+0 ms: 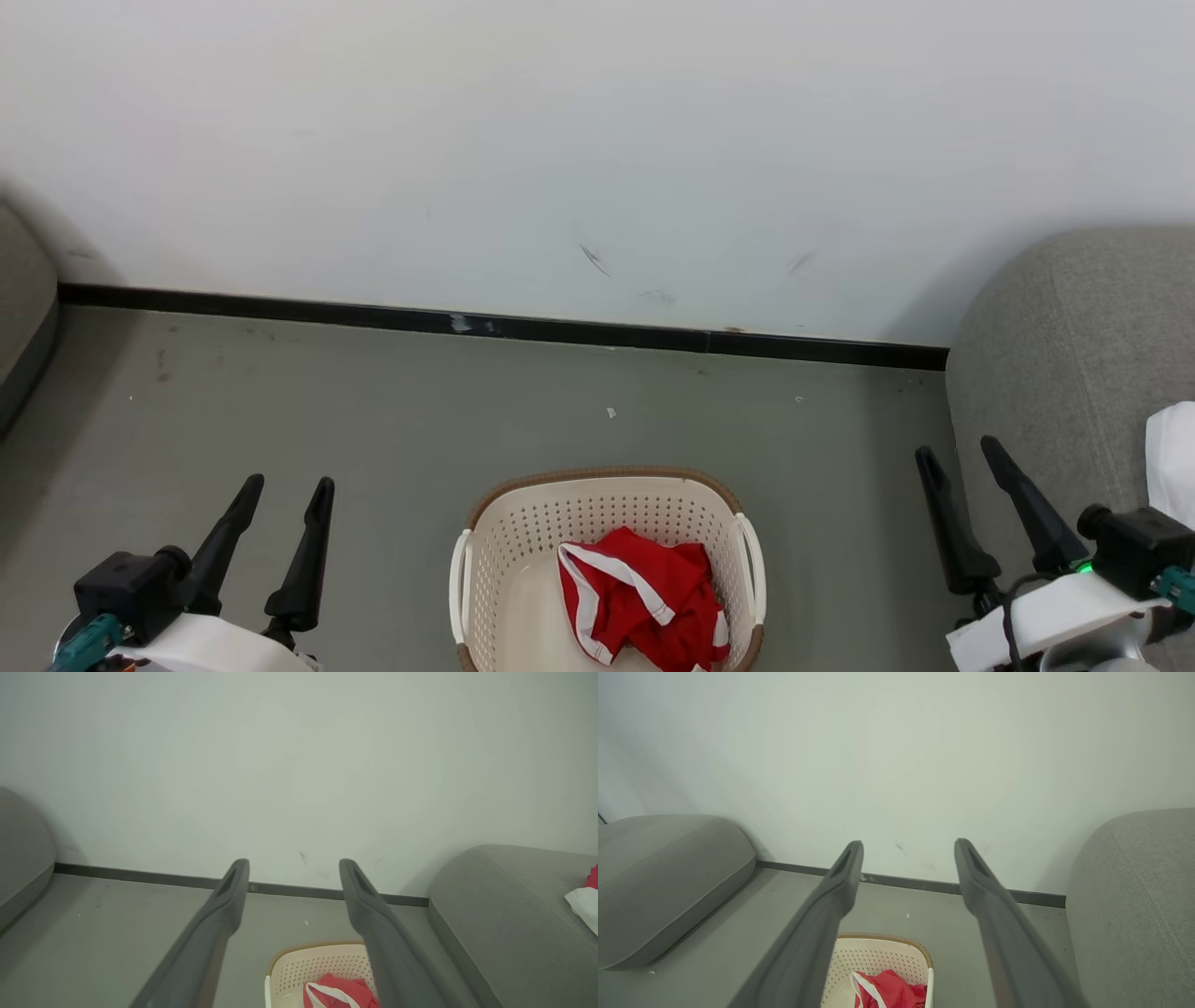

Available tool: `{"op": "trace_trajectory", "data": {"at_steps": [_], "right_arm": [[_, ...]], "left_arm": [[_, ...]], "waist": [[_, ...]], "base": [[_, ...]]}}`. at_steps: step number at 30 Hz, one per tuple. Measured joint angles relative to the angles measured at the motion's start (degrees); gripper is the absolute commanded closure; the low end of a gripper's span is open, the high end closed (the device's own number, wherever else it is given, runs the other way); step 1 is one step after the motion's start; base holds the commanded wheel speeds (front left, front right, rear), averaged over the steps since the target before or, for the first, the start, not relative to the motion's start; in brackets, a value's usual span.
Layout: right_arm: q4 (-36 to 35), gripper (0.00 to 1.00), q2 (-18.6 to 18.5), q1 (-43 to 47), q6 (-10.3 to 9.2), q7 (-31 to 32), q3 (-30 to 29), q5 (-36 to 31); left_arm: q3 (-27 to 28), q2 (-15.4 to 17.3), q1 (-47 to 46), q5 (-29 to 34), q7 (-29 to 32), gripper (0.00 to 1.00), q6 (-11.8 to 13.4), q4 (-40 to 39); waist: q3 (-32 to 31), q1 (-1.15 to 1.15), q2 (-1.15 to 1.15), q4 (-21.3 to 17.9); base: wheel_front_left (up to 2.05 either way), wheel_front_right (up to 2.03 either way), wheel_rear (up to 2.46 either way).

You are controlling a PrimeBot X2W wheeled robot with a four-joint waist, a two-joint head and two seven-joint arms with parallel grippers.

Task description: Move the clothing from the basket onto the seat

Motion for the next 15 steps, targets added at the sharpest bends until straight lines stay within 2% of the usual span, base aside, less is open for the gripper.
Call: {"op": "trace_trajectory", "data": {"at_steps": [7, 15], "right_arm": [[0.3, 0.00, 2.2, 2.4, -0.03, 0.0, 0.6, -0.9], [-0.7, 0.00, 2.7, 3.1, -0.03, 0.0, 1.1, -2.1]], "left_arm": [[2.1, -0.2, 1.7, 0.0, -0.2, 0.00, 1.0, 0.5], [2.8, -0.5, 2.2, 0.3, -0.2, 0.00, 1.0, 0.5]], "waist": [[-0.5, 0.00, 0.00, 0.5], [-0.7, 0.00, 0.00, 0.5]], "base": [[0.00, 0.00, 0.00], [0.00, 0.00, 0.00]]}}
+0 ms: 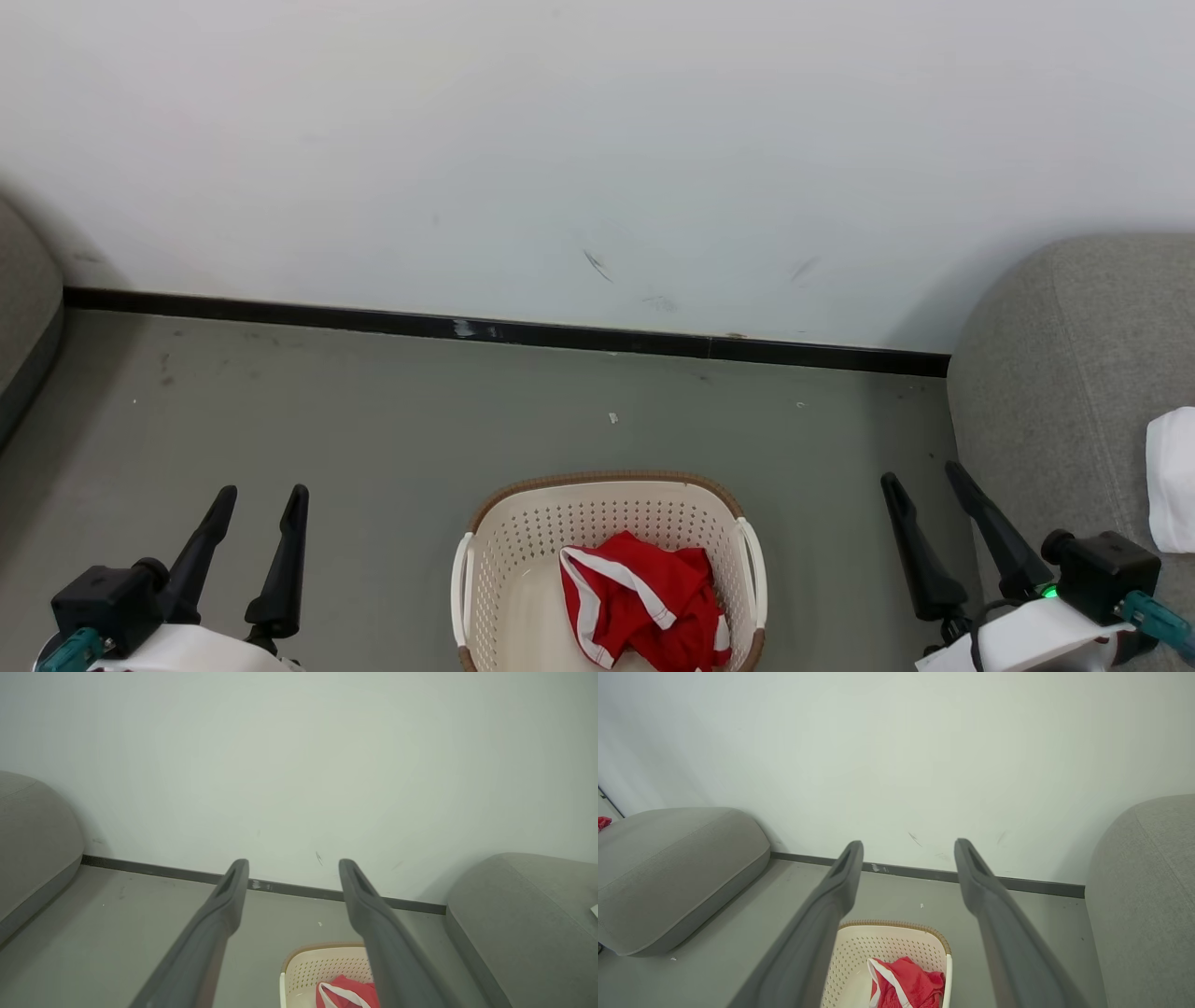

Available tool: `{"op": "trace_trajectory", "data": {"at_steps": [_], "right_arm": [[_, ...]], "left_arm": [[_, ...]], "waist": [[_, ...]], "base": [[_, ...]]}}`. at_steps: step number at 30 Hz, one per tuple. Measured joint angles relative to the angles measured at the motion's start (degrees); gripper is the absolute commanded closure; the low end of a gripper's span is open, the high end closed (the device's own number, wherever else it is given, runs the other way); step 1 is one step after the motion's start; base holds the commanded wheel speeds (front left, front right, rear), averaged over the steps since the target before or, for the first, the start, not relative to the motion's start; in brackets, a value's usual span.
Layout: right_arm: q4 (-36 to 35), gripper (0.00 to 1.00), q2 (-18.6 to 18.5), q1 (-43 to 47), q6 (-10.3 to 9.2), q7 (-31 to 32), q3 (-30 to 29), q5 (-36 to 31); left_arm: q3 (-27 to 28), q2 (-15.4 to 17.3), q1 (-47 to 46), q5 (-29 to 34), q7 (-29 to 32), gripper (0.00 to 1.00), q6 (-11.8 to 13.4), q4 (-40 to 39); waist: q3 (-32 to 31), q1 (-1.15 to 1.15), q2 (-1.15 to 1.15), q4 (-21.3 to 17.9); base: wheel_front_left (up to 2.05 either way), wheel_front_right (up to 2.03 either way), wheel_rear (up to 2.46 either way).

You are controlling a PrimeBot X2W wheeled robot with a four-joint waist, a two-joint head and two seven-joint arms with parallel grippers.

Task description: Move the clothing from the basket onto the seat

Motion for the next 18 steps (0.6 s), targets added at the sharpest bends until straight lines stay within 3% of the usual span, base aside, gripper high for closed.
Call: {"op": "trace_trajectory", "data": {"at_steps": [18], "right_arm": [[-2.1, 0.00, 0.2, 0.0, 0.00, 0.0, 0.3, -0.8]], "left_arm": [[1.6, -1.7, 0.3, 2.5, 0.0, 0.00, -0.6, -0.9]], "waist": [[0.4, 0.00, 0.00, -0.8]], "base": [[0.00, 0.00, 0.00]]}}
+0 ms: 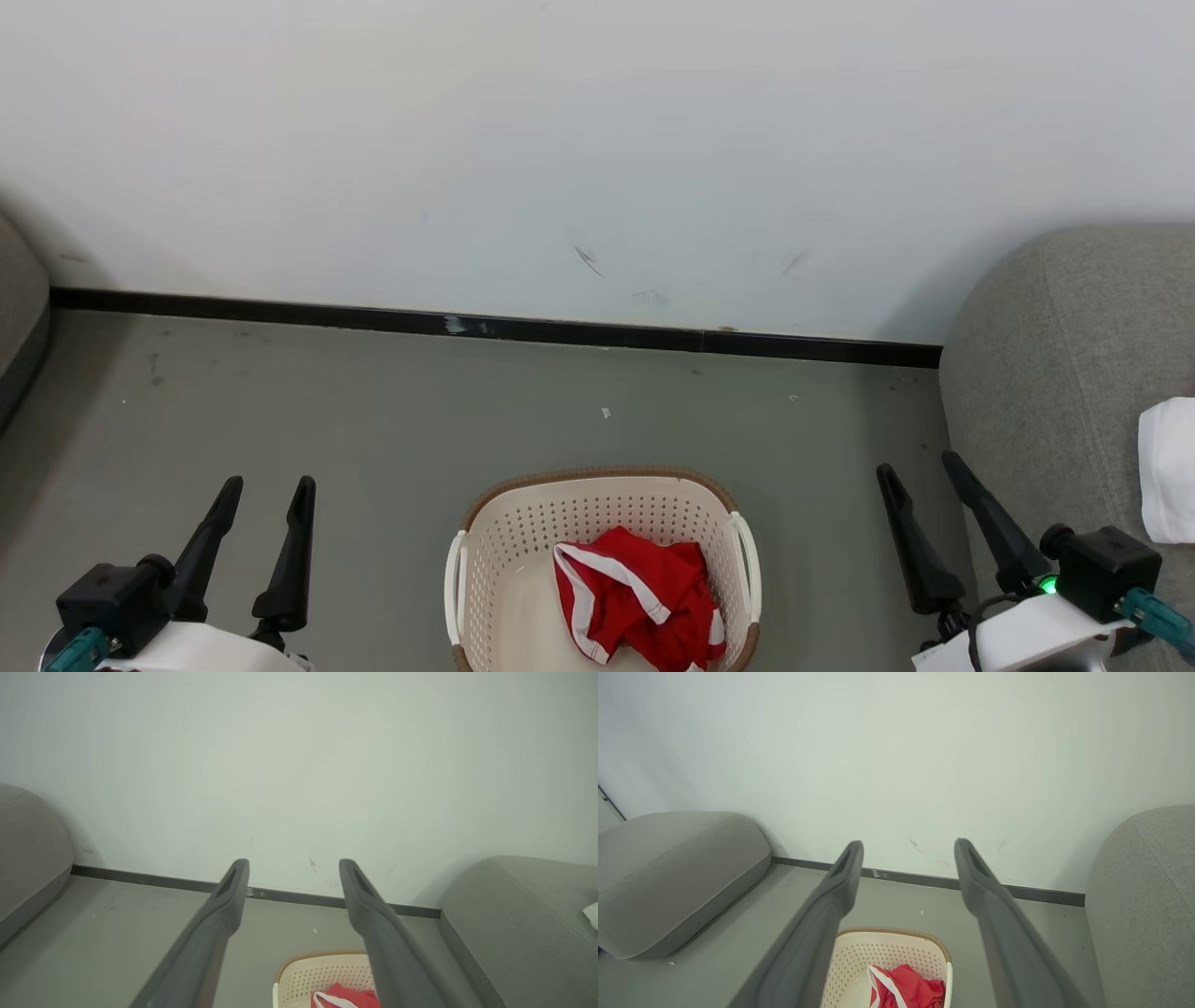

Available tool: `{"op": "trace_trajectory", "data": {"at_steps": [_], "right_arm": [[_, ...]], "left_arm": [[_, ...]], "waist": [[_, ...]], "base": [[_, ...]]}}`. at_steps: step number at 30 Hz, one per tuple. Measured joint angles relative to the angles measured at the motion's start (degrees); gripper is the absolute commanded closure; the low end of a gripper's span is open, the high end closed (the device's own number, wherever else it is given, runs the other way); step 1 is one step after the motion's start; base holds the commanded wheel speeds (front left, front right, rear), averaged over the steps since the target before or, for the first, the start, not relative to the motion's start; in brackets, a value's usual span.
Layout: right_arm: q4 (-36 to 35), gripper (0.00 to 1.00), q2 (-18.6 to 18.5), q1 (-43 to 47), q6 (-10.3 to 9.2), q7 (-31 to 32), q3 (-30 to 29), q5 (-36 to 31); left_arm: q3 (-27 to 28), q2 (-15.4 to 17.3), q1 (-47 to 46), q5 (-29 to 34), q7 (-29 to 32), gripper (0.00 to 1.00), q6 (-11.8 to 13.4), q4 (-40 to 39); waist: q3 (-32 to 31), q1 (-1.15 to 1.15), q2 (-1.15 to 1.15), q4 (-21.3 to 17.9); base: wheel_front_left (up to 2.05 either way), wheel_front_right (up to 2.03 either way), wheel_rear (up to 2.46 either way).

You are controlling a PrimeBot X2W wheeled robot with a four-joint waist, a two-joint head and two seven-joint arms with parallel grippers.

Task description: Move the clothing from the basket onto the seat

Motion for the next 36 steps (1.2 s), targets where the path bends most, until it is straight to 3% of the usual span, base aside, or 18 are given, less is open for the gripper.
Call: {"op": "trace_trajectory", "data": {"at_steps": [20, 36], "right_arm": [[-3.3, 0.00, 0.7, -0.1, 0.00, 0.0, -2.0, -2.5], [-6.1, 0.00, 2.2, -0.2, 0.00, 0.0, -2.9, -4.0]], "left_arm": [[-0.3, -0.8, 0.0, 0.5, 0.0, 0.00, -3.0, -0.4], [-2.7, 1.0, -2.3, 2.8, 0.3, 0.00, -6.1, 0.1]], "waist": [[4.0, 0.00, 0.00, -1.8], [9.5, 0.00, 0.00, -4.3]], "base": [[0.00, 0.00, 0.00], [0.00, 0.00, 0.00]]}}
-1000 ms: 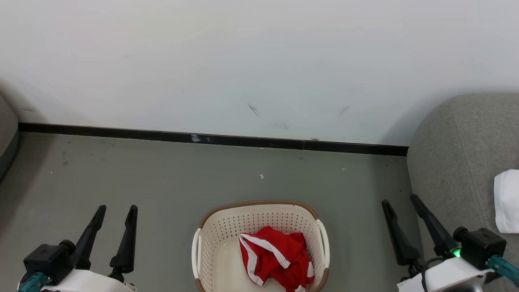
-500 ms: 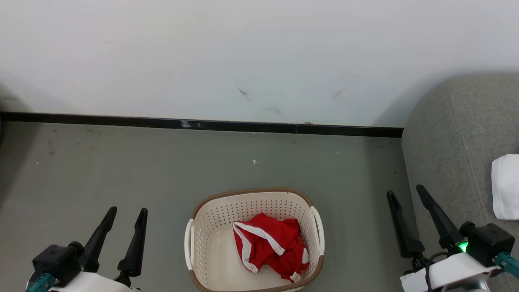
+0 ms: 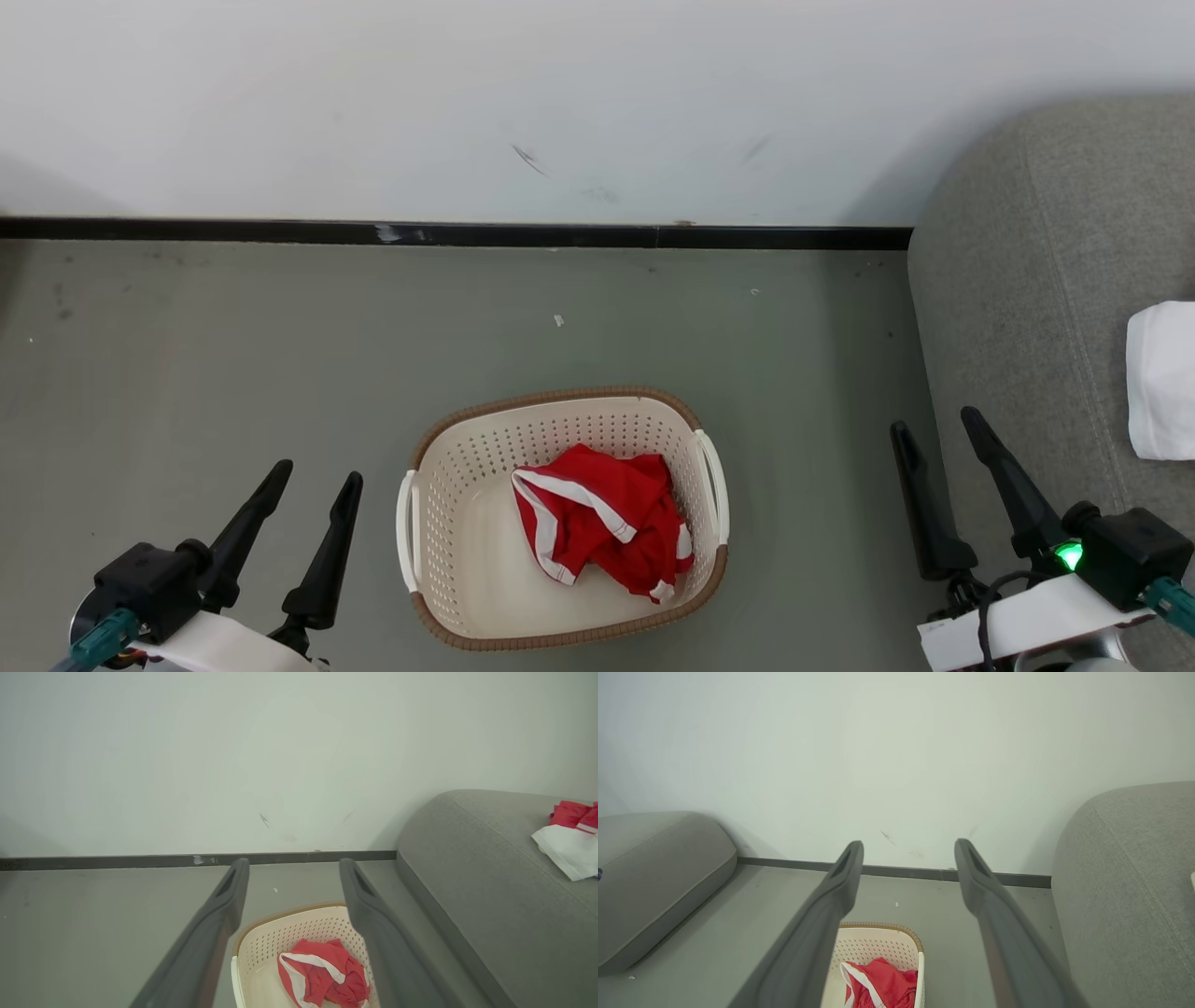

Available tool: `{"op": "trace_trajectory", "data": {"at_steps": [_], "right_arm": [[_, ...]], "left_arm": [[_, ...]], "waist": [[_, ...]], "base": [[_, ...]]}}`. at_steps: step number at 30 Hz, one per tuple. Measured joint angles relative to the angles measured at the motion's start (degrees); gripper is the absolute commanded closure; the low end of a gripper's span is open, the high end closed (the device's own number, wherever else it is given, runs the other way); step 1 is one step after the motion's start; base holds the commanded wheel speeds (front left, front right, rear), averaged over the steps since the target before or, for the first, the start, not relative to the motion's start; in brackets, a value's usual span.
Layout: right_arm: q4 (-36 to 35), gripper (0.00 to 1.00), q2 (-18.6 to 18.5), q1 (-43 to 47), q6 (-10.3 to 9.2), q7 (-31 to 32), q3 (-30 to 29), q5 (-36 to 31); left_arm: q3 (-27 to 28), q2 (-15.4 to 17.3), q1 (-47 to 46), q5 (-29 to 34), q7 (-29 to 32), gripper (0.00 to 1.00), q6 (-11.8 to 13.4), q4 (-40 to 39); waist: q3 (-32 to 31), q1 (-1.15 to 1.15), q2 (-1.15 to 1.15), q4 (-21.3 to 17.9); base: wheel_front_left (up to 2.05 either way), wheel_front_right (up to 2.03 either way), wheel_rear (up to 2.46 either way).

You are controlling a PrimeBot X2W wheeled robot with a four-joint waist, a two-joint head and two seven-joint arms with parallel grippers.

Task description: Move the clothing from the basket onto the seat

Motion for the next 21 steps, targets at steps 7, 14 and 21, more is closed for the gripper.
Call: {"op": "trace_trajectory", "data": {"at_steps": [7, 14, 21], "right_arm": [[-1.6, 0.00, 0.4, -0.6, 0.00, 0.0, -0.1, -1.5], [-3.5, 0.00, 0.6, -2.3, 0.00, 0.0, 0.2, -2.7], [-5.3, 0.00, 0.9, -3.6, 0.00, 0.0, 0.3, -4.0]], "left_arm": [[-1.7, 0.3, -1.8, 0.2, 0.7, 0.00, -1.9, 0.7], [-3.4, 0.3, -4.2, 1.0, 1.3, 0.00, -3.9, 1.8], [-5.4, 0.6, -6.5, 2.0, 2.8, 0.00, -5.7, 3.1]], "waist": [[3.3, 0.00, 0.00, -1.2], [6.7, 0.00, 0.00, -2.6], [10.3, 0.00, 0.00, -4.0]], "base": [[0.00, 0.00, 0.00], [0.00, 0.00, 0.00], [0.00, 0.00, 0.00]]}}
